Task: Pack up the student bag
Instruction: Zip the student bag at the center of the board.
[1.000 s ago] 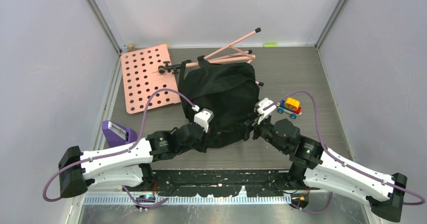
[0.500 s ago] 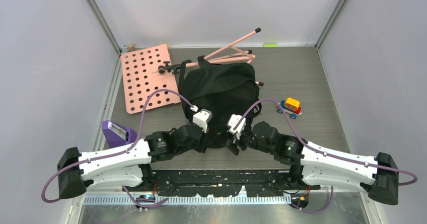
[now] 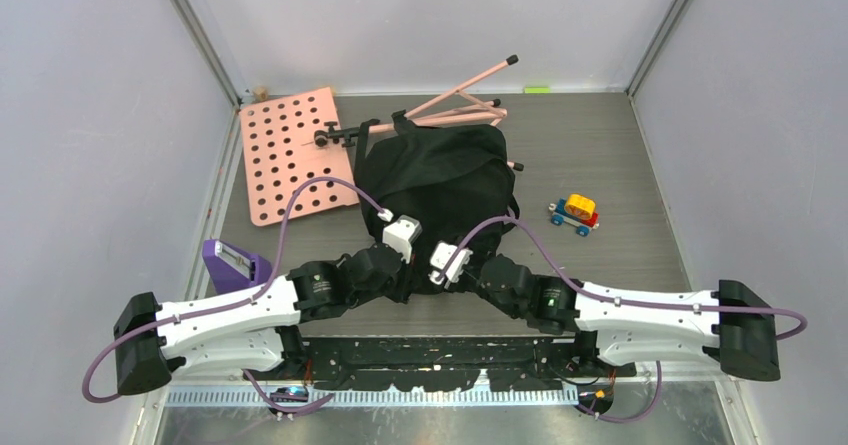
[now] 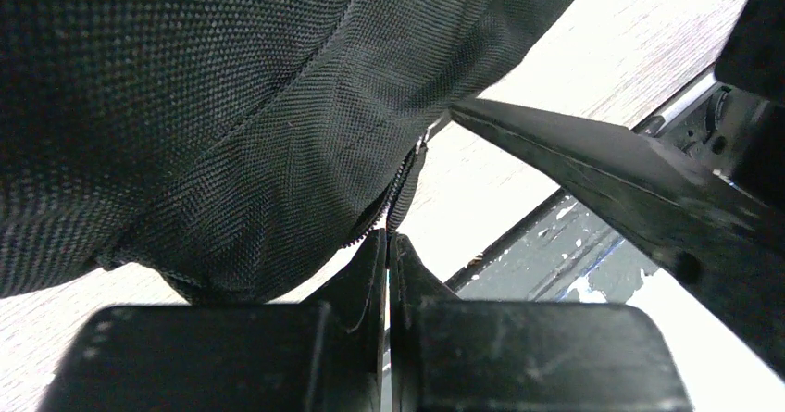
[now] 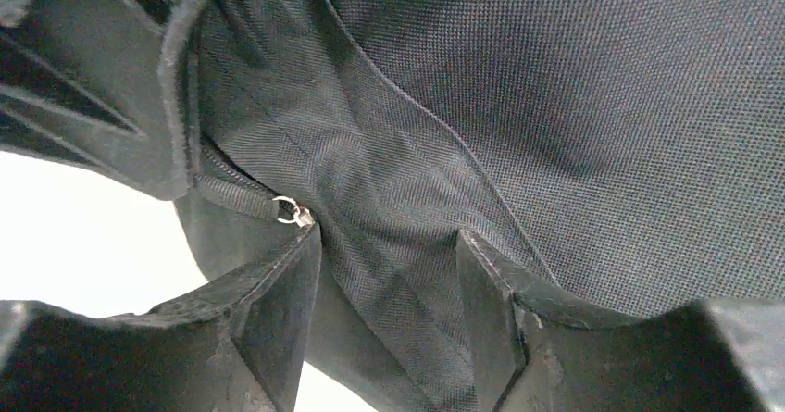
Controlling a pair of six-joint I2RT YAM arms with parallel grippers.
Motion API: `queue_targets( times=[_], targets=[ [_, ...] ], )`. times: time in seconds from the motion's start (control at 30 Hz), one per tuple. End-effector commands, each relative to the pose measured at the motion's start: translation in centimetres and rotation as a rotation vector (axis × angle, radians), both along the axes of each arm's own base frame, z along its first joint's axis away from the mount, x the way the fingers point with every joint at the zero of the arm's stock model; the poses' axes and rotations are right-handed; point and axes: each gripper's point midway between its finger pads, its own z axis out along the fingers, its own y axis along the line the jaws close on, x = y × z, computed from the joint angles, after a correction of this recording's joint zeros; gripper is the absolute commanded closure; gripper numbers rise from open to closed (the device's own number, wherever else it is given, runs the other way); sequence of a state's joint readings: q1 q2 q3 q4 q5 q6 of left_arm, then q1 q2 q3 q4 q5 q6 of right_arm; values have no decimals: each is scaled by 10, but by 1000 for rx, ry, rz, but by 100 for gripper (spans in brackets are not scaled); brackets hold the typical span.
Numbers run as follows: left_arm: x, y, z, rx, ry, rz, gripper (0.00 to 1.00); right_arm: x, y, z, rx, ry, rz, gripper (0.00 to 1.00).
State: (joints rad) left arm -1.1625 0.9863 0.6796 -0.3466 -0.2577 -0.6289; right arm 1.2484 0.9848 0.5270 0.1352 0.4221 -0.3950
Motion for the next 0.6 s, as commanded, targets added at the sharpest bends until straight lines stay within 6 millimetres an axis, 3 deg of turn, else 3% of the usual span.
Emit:
queue_targets(
  times=[0.0,0.13,0.23,0.33,0.4,0.57],
  targets=[
    [-1,4,-5,9,15,9,100,27,-4,27,-25,-158,-120,42],
    [-1,4,-7,14,18,11,100,28,3,30,-27,-161,-111,47],
    [-1,5,-10,21,21,13,100,27,10,34,16,-147,-97,63],
    [0,9,-14,35,25,39,100,26,13,42,72,-122,-113,90],
    [1,12,-16,44,28,57,100,28,12,49,110,-113,-136,98],
    [5,19,-19,58,26,101,100,28,3,59,188,-112,-177,99]
  ],
)
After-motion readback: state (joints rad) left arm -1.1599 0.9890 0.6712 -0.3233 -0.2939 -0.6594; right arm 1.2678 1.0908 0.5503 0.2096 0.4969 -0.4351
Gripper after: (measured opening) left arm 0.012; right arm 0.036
